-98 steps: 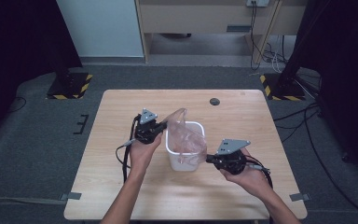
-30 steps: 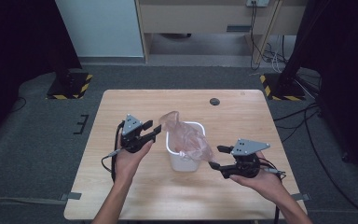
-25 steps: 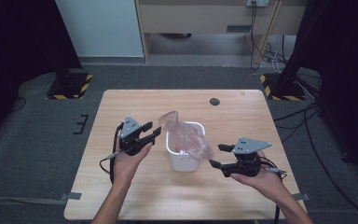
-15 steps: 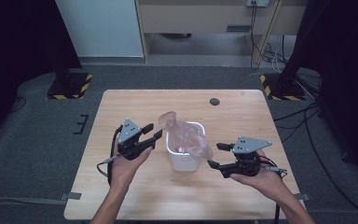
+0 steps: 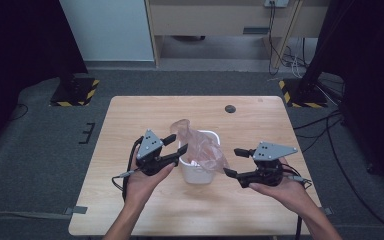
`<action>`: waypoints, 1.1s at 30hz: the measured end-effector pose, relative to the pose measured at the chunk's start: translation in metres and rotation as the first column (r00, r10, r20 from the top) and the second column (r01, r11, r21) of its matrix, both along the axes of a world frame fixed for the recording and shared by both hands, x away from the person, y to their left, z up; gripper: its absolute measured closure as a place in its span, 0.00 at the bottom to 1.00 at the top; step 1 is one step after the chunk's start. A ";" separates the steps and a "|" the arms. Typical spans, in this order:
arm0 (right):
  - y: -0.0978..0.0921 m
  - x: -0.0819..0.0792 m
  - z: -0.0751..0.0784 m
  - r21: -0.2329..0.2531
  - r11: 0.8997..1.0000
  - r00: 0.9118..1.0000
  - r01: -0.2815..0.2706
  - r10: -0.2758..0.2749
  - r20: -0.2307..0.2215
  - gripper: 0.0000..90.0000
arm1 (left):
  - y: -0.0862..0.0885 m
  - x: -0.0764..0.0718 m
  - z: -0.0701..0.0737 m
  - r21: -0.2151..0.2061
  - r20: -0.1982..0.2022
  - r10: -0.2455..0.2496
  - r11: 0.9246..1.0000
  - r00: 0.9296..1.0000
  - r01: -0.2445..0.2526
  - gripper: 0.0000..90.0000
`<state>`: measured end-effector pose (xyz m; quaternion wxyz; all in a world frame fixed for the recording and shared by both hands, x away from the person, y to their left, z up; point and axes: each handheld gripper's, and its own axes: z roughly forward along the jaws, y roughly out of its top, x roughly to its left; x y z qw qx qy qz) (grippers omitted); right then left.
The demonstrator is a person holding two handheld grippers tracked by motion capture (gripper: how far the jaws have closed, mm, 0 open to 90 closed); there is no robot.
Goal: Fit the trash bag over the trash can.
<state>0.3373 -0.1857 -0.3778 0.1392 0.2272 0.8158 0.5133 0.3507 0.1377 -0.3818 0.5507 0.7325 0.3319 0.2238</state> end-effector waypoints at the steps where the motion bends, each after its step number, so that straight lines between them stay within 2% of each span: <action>1: 0.000 0.002 0.002 0.004 1.000 1.000 0.003 -0.003 0.004 0.32 | -0.001 0.001 -0.001 0.000 -0.005 -0.001 1.000 1.000 0.001 0.51; 4: 0.003 0.009 0.008 0.025 1.000 1.000 0.014 -0.014 0.004 0.35 | -0.005 0.006 -0.003 -0.005 -0.019 -0.001 1.000 1.000 0.001 0.51; 5: 0.005 0.012 0.011 0.030 0.999 1.000 0.014 -0.015 0.007 0.37 | -0.005 0.006 -0.004 -0.006 -0.036 0.008 1.000 0.999 -0.008 0.51; 8: 0.014 0.020 0.018 0.026 1.000 1.000 0.014 -0.014 0.017 0.41 | -0.009 0.008 -0.004 -0.008 -0.040 -0.002 1.000 0.999 0.001 0.51; 10: 0.022 0.025 0.021 0.016 1.000 1.000 0.005 -0.006 0.025 0.43 | -0.011 0.008 -0.005 0.001 -0.040 -0.010 1.000 0.999 0.010 0.51; 11: 0.026 0.028 0.022 0.010 1.000 1.000 0.005 -0.005 0.026 0.44 | -0.012 0.009 -0.005 0.001 -0.025 -0.022 1.000 0.999 0.022 0.51; 13: 0.035 0.033 0.022 -0.008 1.000 1.000 -0.001 0.001 0.029 0.45 | -0.012 0.008 -0.005 0.004 -0.040 -0.014 1.000 0.999 0.014 0.51; 14: 0.039 0.036 0.021 -0.016 1.000 1.000 -0.001 0.001 0.028 0.45 | -0.013 0.010 -0.005 0.000 -0.027 -0.026 1.000 0.999 0.026 0.51; 15: 0.043 0.038 0.020 -0.023 1.000 1.000 -0.003 0.004 0.028 0.45 | -0.013 0.009 -0.005 0.003 -0.042 -0.019 1.000 0.999 0.019 0.52; 19: 0.057 0.046 0.014 -0.056 0.998 1.000 0.000 0.001 0.027 0.52 | -0.015 0.011 -0.005 0.010 -0.049 -0.028 1.000 0.998 0.029 0.54; 22: 0.061 0.051 0.011 -0.057 0.998 0.999 0.017 -0.015 0.031 0.65 | -0.016 0.012 -0.005 0.020 -0.056 -0.032 0.999 0.998 0.033 0.60; 25: 0.059 0.056 0.011 -0.037 0.999 0.999 0.039 -0.038 0.025 0.87 | -0.015 0.012 -0.005 0.053 -0.077 -0.029 0.998 0.997 0.034 0.75; 27: 0.056 0.061 0.012 -0.031 0.998 0.998 0.064 -0.063 0.020 0.96 | -0.012 0.009 -0.006 0.056 -0.087 -0.020 0.998 0.996 0.025 0.85; 30: 0.049 0.069 0.011 -0.024 0.993 0.994 0.112 -0.112 0.006 1.00 | -0.005 0.003 -0.006 0.053 -0.099 -0.009 0.999 0.995 0.014 0.97; 33: 0.042 0.079 0.005 -0.034 0.989 0.989 0.147 -0.147 -0.015 1.00 | 0.003 -0.002 -0.008 0.054 -0.119 -0.009 0.998 0.993 0.016 1.00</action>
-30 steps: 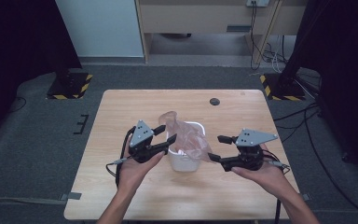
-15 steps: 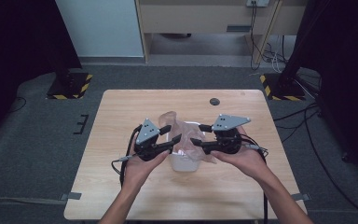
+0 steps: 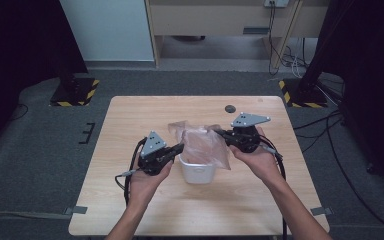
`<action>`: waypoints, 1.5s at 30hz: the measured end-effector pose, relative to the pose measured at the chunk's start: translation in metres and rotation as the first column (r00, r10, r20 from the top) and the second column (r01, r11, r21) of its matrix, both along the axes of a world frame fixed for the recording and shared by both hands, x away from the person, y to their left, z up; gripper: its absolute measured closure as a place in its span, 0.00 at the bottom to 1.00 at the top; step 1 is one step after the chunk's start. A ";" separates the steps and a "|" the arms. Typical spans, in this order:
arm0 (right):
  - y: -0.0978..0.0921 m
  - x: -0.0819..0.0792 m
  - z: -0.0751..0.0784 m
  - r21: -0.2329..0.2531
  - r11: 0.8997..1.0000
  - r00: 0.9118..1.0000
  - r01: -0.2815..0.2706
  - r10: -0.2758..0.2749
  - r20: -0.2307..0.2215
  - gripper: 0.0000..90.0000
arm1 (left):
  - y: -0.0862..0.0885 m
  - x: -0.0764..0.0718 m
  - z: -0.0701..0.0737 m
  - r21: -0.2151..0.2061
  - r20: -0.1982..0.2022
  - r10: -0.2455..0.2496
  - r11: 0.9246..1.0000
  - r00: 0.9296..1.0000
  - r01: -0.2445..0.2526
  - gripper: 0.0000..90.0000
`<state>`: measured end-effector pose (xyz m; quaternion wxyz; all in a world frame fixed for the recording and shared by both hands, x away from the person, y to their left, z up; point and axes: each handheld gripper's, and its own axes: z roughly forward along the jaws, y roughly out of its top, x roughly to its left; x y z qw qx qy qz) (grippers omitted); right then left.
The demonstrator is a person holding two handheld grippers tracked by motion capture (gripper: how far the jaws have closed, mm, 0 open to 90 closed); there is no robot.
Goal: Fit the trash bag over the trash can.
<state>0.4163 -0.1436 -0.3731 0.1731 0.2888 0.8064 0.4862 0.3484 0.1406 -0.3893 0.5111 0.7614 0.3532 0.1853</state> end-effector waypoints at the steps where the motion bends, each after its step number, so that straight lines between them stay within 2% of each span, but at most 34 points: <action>1: -0.002 0.003 -0.003 -0.005 1.000 1.000 0.015 -0.015 -0.009 1.00 | 0.002 -0.002 -0.001 0.003 -0.006 0.001 1.000 1.000 -0.001 1.00; 9: -0.010 0.024 -0.021 -0.042 0.997 0.996 0.059 -0.062 -0.060 1.00 | 0.014 -0.016 -0.011 0.018 -0.033 -0.001 1.000 0.999 0.002 1.00; 19: -0.016 0.038 -0.033 -0.064 0.993 0.990 0.098 -0.104 -0.095 1.00 | 0.018 -0.031 -0.022 0.060 -0.053 -0.032 0.998 0.998 0.035 1.00; 21: -0.018 0.040 -0.033 -0.060 0.993 0.989 0.101 -0.107 -0.100 1.00 | 0.019 -0.033 -0.022 0.071 -0.032 -0.044 0.996 0.999 0.046 1.00; 22: -0.018 0.041 -0.033 -0.050 0.994 0.990 0.096 -0.101 -0.101 1.00 | 0.019 -0.035 -0.021 0.083 -0.017 -0.033 0.996 0.999 0.034 0.97; 24: -0.016 0.039 -0.033 -0.044 0.996 0.993 0.078 -0.081 -0.088 1.00 | 0.020 -0.036 -0.019 0.067 0.008 -0.017 0.998 1.000 0.017 0.80; 27: -0.013 0.036 -0.033 -0.034 0.997 0.995 0.065 -0.067 -0.075 1.00 | 0.021 -0.039 -0.015 0.052 0.028 -0.008 0.999 1.000 0.006 0.64; 29: -0.011 0.036 -0.032 -0.033 0.998 0.995 0.060 -0.062 -0.074 1.00 | 0.022 -0.040 -0.013 0.055 0.034 -0.011 0.998 0.999 0.009 0.58; 31: -0.010 0.035 -0.030 -0.030 0.998 0.996 0.052 -0.054 -0.071 1.00 | 0.022 -0.041 -0.008 0.072 0.056 -0.022 0.997 0.998 0.018 0.51; 33: -0.010 0.035 -0.030 -0.035 0.998 0.996 0.051 -0.053 -0.068 1.00 | 0.023 -0.042 -0.006 0.057 0.061 -0.027 0.998 0.998 0.023 0.48; 34: -0.011 0.034 -0.030 -0.039 0.998 0.996 0.049 -0.052 -0.066 1.00 | 0.023 -0.041 -0.005 0.064 0.090 -0.046 0.997 0.995 0.040 0.46; 38: -0.012 0.033 -0.031 -0.037 0.998 0.996 0.052 -0.055 -0.067 1.00 | 0.023 -0.046 0.000 0.074 0.099 -0.055 0.996 0.994 0.048 0.42; 42: -0.012 0.033 -0.033 -0.037 0.998 0.996 0.053 -0.056 -0.070 1.00 | 0.027 -0.048 0.005 0.071 0.110 -0.048 0.997 0.993 0.040 0.42; 45: -0.010 0.033 -0.032 -0.035 0.998 0.996 0.050 -0.052 -0.069 1.00 | 0.027 -0.043 0.011 0.063 0.118 -0.033 0.998 0.992 0.025 0.42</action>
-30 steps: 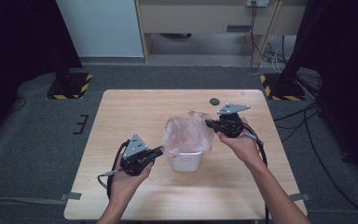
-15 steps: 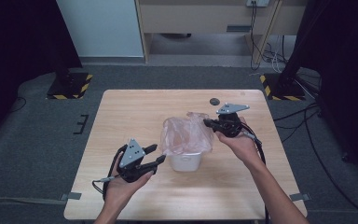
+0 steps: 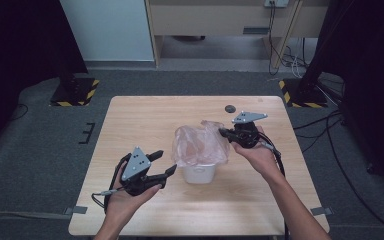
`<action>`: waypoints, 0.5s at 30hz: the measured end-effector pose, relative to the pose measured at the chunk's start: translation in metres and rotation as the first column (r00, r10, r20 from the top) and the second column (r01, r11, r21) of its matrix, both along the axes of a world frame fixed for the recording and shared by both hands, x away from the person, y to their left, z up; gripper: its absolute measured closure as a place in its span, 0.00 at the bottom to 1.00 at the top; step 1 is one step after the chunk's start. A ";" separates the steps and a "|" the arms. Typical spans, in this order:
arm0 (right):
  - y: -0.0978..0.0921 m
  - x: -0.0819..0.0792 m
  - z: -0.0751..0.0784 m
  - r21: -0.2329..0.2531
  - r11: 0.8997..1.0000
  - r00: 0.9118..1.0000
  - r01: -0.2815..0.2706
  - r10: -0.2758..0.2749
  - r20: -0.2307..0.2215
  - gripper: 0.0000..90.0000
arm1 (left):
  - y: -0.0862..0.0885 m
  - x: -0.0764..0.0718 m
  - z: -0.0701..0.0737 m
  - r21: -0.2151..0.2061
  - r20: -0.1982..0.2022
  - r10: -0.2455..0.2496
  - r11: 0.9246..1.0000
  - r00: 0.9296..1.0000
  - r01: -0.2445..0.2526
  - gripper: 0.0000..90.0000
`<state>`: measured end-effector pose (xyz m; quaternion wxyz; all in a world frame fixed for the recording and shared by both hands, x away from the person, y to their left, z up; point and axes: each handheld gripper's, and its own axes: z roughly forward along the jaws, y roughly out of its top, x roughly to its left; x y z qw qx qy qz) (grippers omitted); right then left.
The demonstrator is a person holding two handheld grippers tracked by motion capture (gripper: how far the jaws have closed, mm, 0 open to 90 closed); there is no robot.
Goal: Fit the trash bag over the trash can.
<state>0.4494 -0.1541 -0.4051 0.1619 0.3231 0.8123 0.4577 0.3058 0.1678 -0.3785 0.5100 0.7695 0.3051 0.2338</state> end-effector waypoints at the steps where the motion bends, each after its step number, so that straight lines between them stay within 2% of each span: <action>1: 0.001 0.000 0.001 -0.003 1.000 1.000 -0.002 0.002 0.001 1.00 | -0.001 0.002 0.001 0.002 0.004 0.004 1.000 1.000 -0.004 0.42; 4: 0.003 -0.001 0.002 0.001 1.000 1.000 -0.014 0.014 0.009 1.00 | -0.003 0.013 0.006 0.014 0.009 0.034 0.999 0.999 -0.034 0.40; 7: 0.004 -0.002 0.002 0.006 1.000 1.000 -0.021 0.021 0.008 1.00 | -0.005 0.027 0.008 -0.005 0.003 0.061 0.998 0.998 -0.061 0.37; 12: 0.003 -0.002 0.005 0.017 0.999 0.999 -0.032 0.031 0.017 1.00 | -0.009 0.049 0.005 -0.010 -0.015 0.059 0.998 0.998 -0.059 0.32; 15: 0.004 -0.003 0.006 0.014 0.999 0.999 -0.036 0.036 0.018 1.00 | -0.013 0.059 0.002 0.003 -0.014 0.047 0.999 0.999 -0.047 0.29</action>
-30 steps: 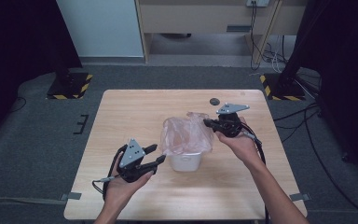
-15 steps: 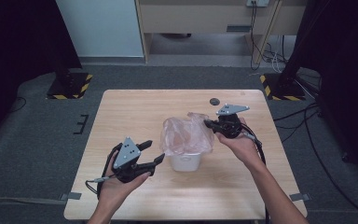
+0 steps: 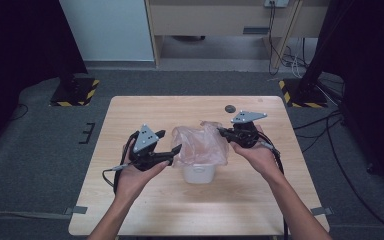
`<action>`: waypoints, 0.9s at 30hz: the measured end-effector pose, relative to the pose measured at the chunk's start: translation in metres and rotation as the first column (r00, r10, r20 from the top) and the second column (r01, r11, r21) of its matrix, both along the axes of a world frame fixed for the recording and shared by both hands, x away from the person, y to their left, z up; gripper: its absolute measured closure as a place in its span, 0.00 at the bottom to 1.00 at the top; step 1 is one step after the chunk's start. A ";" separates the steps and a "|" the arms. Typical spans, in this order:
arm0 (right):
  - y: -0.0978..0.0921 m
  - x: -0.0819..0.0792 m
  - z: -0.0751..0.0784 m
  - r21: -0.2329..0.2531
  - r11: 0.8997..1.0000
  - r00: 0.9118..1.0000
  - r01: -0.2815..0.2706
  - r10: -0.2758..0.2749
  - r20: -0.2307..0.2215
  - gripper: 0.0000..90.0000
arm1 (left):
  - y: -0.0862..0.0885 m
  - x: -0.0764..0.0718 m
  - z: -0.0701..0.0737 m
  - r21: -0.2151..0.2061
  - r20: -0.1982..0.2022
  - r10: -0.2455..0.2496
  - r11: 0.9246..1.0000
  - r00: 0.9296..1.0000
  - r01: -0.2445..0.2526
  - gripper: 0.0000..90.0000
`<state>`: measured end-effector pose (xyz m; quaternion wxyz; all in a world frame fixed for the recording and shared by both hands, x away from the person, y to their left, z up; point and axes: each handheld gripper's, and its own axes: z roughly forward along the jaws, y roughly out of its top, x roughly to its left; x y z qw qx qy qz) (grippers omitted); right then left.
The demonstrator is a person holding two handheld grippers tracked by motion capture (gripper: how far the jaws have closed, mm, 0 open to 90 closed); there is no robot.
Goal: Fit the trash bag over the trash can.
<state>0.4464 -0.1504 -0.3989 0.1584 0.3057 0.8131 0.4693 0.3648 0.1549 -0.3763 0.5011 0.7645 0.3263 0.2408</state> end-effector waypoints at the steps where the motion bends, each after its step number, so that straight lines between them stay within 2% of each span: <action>1: 0.000 0.000 0.000 0.003 1.000 1.000 -0.004 0.004 0.000 1.00 | -0.001 0.003 -0.001 0.004 -0.002 -0.003 1.000 1.000 0.003 0.29; 5: 0.000 0.000 0.001 0.001 1.000 1.000 -0.013 0.013 0.004 1.00 | -0.004 0.012 0.000 0.002 0.011 0.002 1.000 1.000 -0.002 0.26; 9: 0.000 0.000 0.001 0.002 1.000 1.000 -0.017 0.017 0.006 1.00 | -0.007 0.019 0.000 -0.021 0.021 -0.003 1.000 1.000 0.003 0.25; 12: 0.000 -0.001 0.001 0.006 1.000 1.000 -0.020 0.020 0.005 1.00 | -0.010 0.022 -0.002 -0.038 -0.002 0.000 0.999 1.000 0.000 0.26; 13: 0.000 -0.001 0.001 0.005 1.000 1.000 -0.019 0.019 0.005 1.00 | -0.010 0.023 -0.003 -0.030 0.006 0.005 1.000 1.000 -0.005 0.29; 14: -0.001 -0.001 0.001 0.003 1.000 1.000 -0.020 0.020 0.004 1.00 | -0.011 0.026 -0.004 -0.034 0.021 -0.009 0.999 1.000 0.010 0.35; 15: -0.001 -0.001 0.002 0.002 1.000 1.000 -0.022 0.022 0.004 1.00 | -0.010 0.026 -0.004 -0.040 -0.002 -0.002 0.999 1.000 0.002 0.44; 17: -0.001 -0.001 0.001 0.005 1.000 1.000 -0.024 0.024 0.003 1.00 | -0.011 0.028 -0.006 -0.044 -0.009 -0.007 0.999 1.000 0.006 0.55; 21: -0.001 -0.002 0.002 -0.004 1.000 1.000 -0.018 0.018 0.010 0.97 | -0.014 0.032 -0.008 -0.018 -0.024 0.022 1.000 0.999 -0.022 0.79; 24: -0.001 -0.003 0.004 0.008 1.000 1.000 -0.009 0.008 0.025 0.87 | -0.015 0.034 -0.010 -0.014 -0.040 0.043 0.999 0.998 -0.044 0.89; 27: -0.003 -0.004 0.006 0.025 0.999 0.999 0.021 -0.022 0.040 0.69 | -0.016 0.036 -0.011 -0.025 -0.064 0.071 0.997 0.995 -0.073 0.98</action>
